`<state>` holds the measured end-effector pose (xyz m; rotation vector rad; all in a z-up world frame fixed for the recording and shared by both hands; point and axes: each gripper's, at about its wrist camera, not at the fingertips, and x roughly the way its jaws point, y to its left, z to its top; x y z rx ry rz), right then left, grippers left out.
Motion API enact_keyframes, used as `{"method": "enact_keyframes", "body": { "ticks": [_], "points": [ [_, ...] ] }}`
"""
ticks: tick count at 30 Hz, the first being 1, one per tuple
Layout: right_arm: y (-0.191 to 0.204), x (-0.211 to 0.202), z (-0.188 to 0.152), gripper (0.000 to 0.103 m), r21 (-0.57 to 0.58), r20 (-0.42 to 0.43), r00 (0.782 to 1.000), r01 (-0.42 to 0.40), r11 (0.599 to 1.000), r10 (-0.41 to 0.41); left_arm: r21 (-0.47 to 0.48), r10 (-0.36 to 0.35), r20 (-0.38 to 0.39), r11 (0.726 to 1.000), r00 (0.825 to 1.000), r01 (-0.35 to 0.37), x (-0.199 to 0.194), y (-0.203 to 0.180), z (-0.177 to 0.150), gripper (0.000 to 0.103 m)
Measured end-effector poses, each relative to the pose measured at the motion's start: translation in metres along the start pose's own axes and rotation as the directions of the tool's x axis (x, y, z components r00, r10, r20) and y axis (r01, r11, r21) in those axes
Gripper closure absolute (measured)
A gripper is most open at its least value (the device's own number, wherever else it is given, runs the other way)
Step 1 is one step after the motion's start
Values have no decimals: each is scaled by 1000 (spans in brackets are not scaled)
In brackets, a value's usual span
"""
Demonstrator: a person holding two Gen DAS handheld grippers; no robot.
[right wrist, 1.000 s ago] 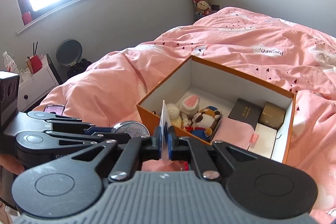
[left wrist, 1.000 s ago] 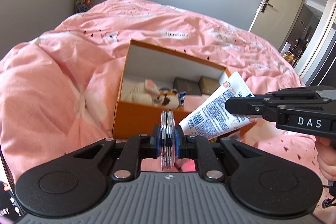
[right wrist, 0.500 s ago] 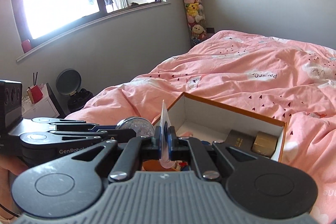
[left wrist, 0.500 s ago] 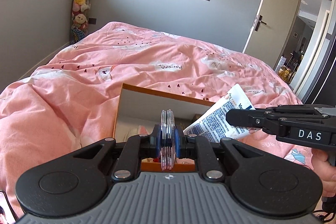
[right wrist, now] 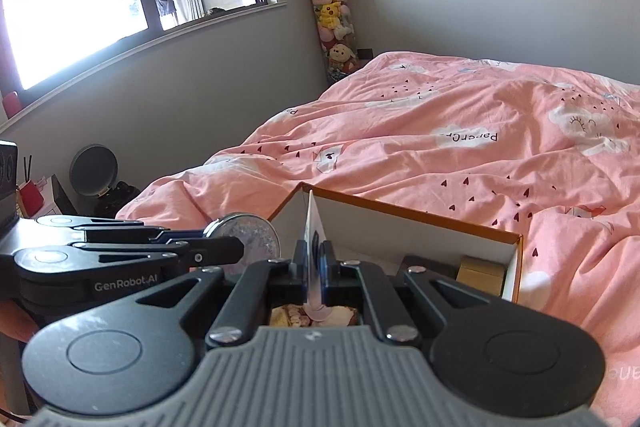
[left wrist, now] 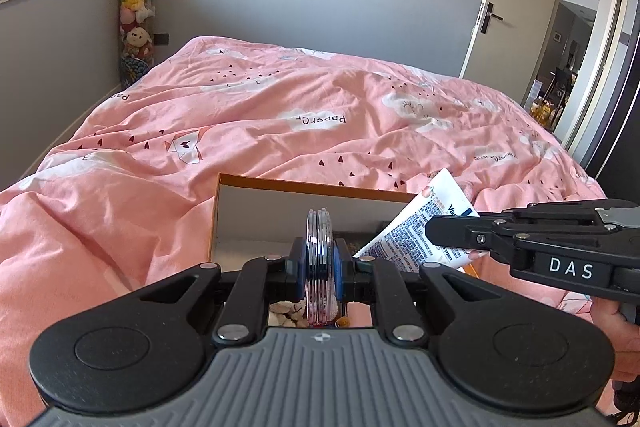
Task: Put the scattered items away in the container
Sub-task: 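Lower the compact into the box with left gripper while right lowers the white tube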
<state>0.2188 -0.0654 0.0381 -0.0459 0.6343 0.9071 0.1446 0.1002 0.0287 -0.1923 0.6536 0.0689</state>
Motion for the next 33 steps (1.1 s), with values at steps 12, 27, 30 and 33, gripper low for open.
{"method": "enact_keyframes", "body": {
  "ticks": [12,27,30,33],
  "points": [
    [-27,36,-3,97,80,-50,999,3,997,1,-13,-37,-165,999,986,35,58,22,8,88],
    [-69,37,-6,97,86,-67,993,100,991,-94,-93,-223,-298,974,928,205,116,-15,-5,88],
    [-73,33,-9,97,68,-68,990,127,990,-122,-114,-251,-328,968,911,225,127,-22,-12,88],
    [-83,32,-10,97,89,-71,989,134,987,-128,-118,-264,-357,964,896,237,134,-25,-16,88]
  ]
}}
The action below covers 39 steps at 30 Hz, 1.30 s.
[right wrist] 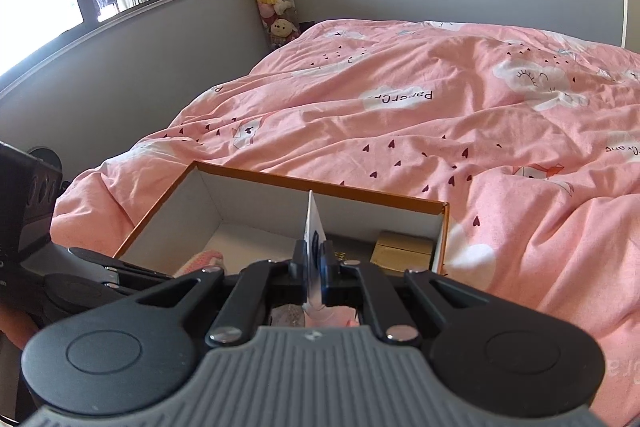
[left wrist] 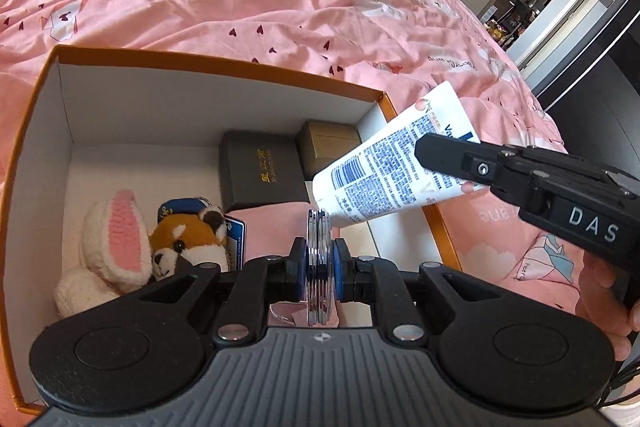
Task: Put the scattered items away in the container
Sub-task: 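Lower the compact into the box with left gripper while right lowers the white tube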
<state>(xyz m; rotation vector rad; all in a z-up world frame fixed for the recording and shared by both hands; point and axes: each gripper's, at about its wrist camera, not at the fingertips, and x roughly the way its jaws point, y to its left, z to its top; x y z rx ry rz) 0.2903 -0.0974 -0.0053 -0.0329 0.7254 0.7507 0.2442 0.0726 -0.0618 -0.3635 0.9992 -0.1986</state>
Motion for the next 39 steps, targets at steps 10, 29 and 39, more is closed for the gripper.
{"method": "enact_keyframes", "body": {
  "ticks": [10,29,39],
  "points": [
    [-4,7,-3,97,27,-27,999,-40,999,41,-58,-44,-108,998,993,37,24,12,-3,88],
    [9,16,-17,97,-300,-68,990,94,949,-119,9,123,-13,992,992,-123,-2,2,-6,76],
    [29,29,-40,97,-739,-57,992,35,672,-114,4,152,0,988,988,-152,-10,1,-18,76]
  ]
}}
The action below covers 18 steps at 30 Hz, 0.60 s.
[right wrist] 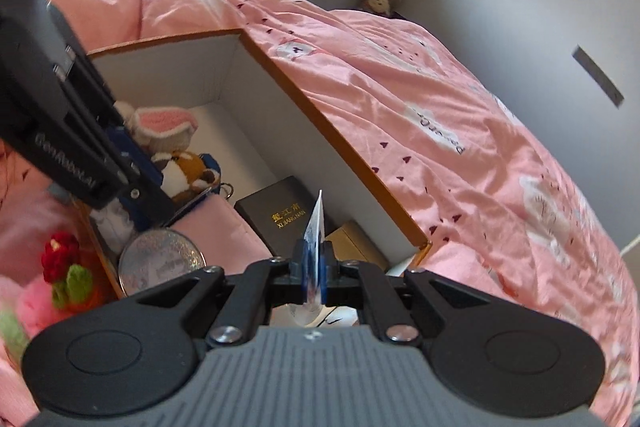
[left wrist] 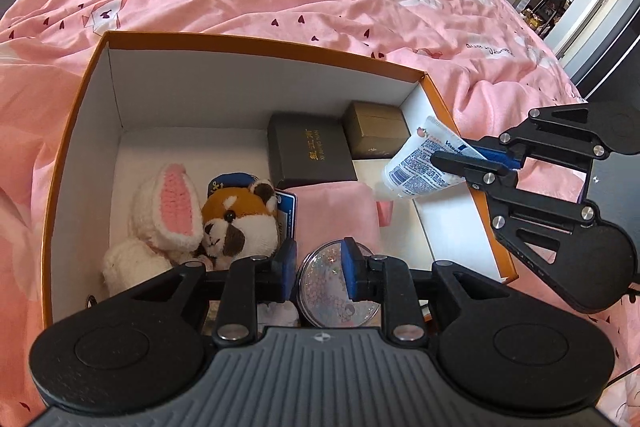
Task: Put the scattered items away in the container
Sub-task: 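Lower the compact into the box with left gripper while right lowers the white tube, then open both grippers to release the compact and tube inside the box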
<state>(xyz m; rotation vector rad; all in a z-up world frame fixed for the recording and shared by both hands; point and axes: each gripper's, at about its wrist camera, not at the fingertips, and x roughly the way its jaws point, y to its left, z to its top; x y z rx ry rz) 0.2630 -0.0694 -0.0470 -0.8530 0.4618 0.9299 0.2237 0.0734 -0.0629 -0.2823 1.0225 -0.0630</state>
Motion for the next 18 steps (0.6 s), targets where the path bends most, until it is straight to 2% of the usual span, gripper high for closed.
{"method": "enact_keyframes", "body": {
  "ticks": [7,18],
  "points": [
    [23,5,-10,97,-270,-40,999,-9,963,-2,-26,7,13,1000,1000,-7,-9,7,-7,76],
    [39,-7,-14,96,-372,-154,988,-77,925,20,-36,-4,35,999,999,5,-21,8,-15,76]
  ]
}}
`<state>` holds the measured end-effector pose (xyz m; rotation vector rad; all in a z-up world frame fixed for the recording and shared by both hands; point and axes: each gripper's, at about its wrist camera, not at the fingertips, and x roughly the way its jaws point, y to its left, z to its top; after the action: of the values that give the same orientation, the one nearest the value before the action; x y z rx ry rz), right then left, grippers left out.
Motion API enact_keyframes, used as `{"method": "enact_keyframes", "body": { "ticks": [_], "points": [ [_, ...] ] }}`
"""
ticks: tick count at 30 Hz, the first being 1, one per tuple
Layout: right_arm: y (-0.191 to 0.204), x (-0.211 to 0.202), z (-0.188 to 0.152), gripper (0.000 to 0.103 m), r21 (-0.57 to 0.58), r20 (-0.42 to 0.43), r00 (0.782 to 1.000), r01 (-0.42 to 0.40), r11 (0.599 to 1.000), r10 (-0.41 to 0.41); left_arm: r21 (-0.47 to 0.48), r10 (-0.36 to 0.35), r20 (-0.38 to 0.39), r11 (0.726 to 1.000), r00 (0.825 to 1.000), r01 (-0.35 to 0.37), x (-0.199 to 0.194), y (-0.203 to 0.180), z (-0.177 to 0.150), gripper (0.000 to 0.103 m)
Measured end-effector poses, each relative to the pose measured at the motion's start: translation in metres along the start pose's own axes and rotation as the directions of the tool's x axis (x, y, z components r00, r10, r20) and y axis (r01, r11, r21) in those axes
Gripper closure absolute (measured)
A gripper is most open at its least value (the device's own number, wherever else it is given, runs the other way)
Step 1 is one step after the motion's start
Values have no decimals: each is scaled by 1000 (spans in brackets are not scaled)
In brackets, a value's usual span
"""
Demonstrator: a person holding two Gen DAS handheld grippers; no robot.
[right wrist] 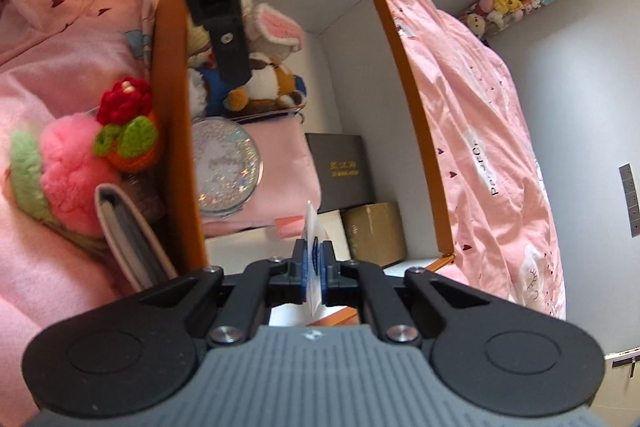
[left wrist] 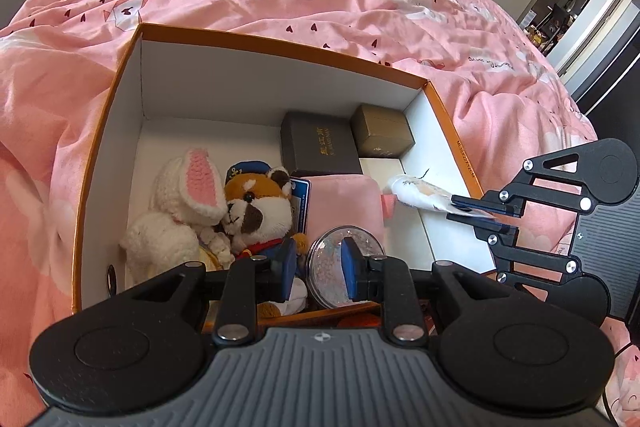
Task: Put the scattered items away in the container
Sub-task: 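Open both grippers to release the compact and tube inside the box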
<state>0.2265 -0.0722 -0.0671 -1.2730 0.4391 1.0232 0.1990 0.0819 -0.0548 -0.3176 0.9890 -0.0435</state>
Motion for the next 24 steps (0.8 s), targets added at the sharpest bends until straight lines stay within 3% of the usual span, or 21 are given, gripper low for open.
{"method": "enact_keyframes", "body": {
  "ticks": [17,24],
  "points": [
    [5,-10,0,94,36,-176,979,-99,994,104,-44,-21,39,999,999,23,-22,7,-14,76],
    [-1,-13,0,95,103,-177,974,-127,987,143,-39,-26,54,999,998,29,-26,4,-17,76]
  ]
}}
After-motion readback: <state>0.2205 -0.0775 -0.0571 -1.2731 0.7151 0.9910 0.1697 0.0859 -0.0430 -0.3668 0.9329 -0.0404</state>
